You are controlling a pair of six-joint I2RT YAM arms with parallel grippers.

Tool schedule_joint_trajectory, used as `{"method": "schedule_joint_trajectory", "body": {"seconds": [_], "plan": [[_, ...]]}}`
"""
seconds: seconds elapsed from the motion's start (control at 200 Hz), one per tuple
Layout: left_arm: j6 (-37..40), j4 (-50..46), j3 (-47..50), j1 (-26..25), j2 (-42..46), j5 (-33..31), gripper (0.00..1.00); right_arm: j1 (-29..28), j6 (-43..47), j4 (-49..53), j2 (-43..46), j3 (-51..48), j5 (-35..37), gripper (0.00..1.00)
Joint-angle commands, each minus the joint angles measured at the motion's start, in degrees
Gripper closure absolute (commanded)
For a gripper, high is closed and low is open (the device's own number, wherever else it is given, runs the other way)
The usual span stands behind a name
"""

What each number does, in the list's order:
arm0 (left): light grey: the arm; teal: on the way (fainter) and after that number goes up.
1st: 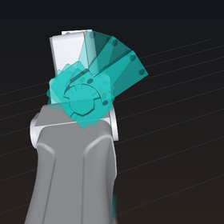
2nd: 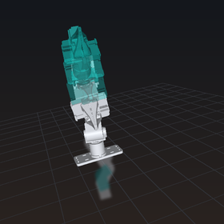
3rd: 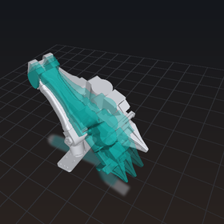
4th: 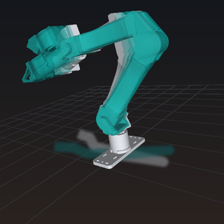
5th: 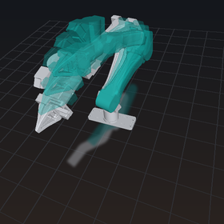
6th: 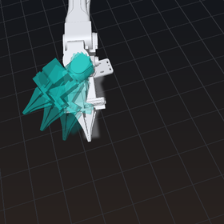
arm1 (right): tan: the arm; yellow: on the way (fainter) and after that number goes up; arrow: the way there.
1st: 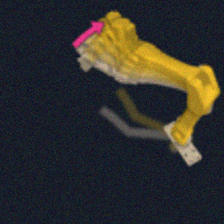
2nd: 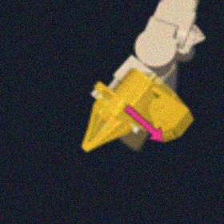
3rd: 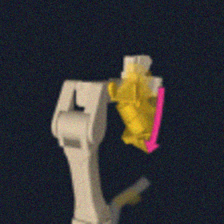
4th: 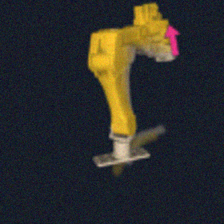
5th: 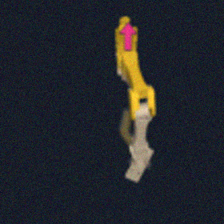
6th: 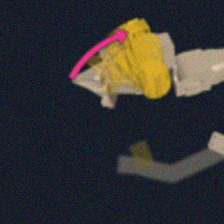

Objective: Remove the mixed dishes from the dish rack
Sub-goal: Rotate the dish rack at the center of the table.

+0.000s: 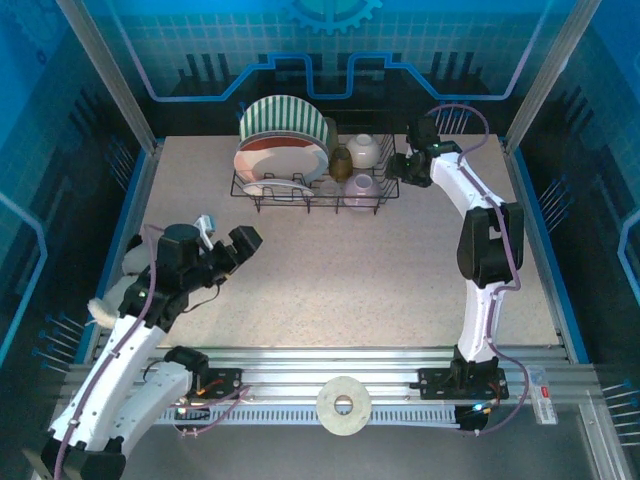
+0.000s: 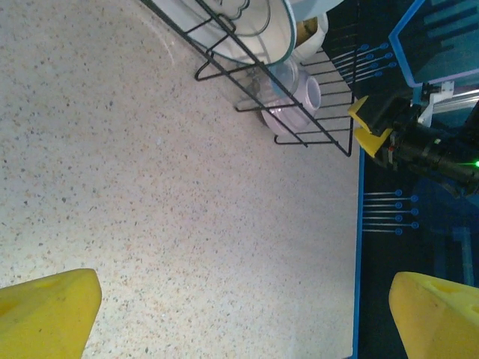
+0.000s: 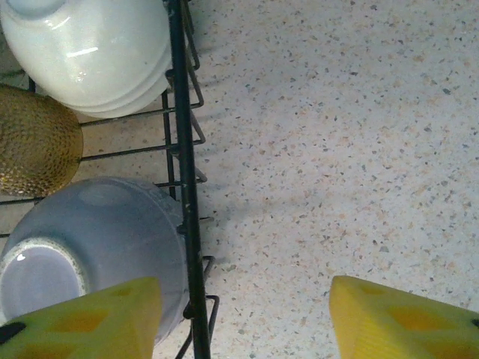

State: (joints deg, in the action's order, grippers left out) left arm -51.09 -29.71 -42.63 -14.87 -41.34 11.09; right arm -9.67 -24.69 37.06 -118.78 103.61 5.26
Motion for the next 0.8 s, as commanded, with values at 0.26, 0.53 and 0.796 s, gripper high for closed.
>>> {"method": "schedule_joint_trajectory", "body": {"seconds": [0.26,0.53,0.796], "plan": [[-2.58,3.72,3.31,-0.50,-0.05,4.62,0.01,-1.24,2.00,-1.55,-1.56,1.63,-3.29,0.74],[-2.61,3.94,3.69,-0.99,-0.25,4.40,0.01,-2.01,1.96,-2.20,-0.50,0.16,-4.47,0.91],[-2.02,2.96,2.73,-1.52,-1.84,3.67,0.01,-2.05,-2.80,-4.42,6.70,-10.46,-4.51,1.00]]}}
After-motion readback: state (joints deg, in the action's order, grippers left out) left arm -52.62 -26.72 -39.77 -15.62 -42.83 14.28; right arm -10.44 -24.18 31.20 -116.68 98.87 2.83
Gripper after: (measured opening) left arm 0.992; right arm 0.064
